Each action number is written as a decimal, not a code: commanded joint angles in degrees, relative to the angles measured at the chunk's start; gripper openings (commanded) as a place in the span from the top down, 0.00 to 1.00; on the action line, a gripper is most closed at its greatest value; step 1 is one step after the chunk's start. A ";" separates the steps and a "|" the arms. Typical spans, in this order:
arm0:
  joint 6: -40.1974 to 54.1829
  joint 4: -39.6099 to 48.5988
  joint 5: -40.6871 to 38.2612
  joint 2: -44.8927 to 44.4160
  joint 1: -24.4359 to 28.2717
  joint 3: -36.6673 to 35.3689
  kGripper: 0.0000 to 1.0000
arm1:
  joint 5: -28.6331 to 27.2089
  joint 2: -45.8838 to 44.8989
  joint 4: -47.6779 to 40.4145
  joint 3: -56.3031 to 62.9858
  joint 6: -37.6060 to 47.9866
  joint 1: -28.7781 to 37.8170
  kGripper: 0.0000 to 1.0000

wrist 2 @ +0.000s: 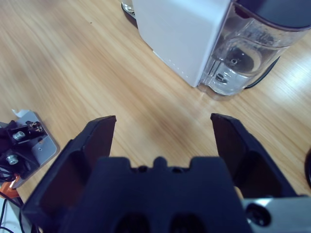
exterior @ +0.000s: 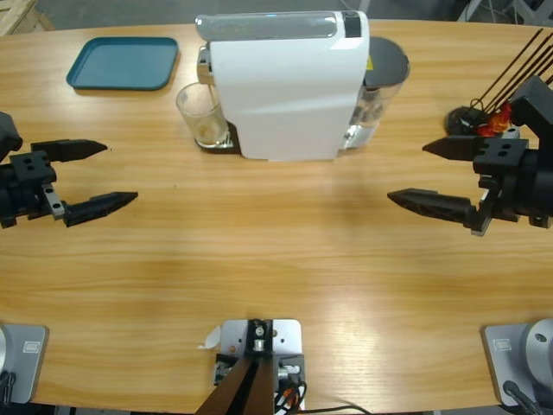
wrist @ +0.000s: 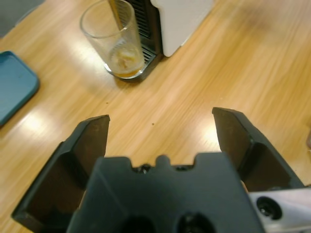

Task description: Pour coffee

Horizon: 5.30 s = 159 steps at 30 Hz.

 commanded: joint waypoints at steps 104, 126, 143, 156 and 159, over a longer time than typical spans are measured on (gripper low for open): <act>-3.04 -3.06 11.00 -6.00 -0.16 4.24 0.10 | -3.07 2.85 -1.45 2.38 1.56 0.55 0.14; -2.44 -3.06 9.45 -5.57 -0.16 4.32 0.10 | -3.24 2.43 -1.45 2.47 1.64 0.55 0.14; -1.28 -3.06 5.11 -5.18 -0.12 4.55 0.13 | -3.15 2.69 -1.45 2.45 1.73 0.55 0.14; -1.28 -3.06 5.64 -5.13 -0.16 4.62 0.13 | -3.15 2.52 -1.43 2.47 1.73 0.55 0.14; -1.30 -3.06 5.64 -4.95 -0.10 4.61 0.13 | -3.24 2.43 -1.45 2.47 1.73 0.54 0.14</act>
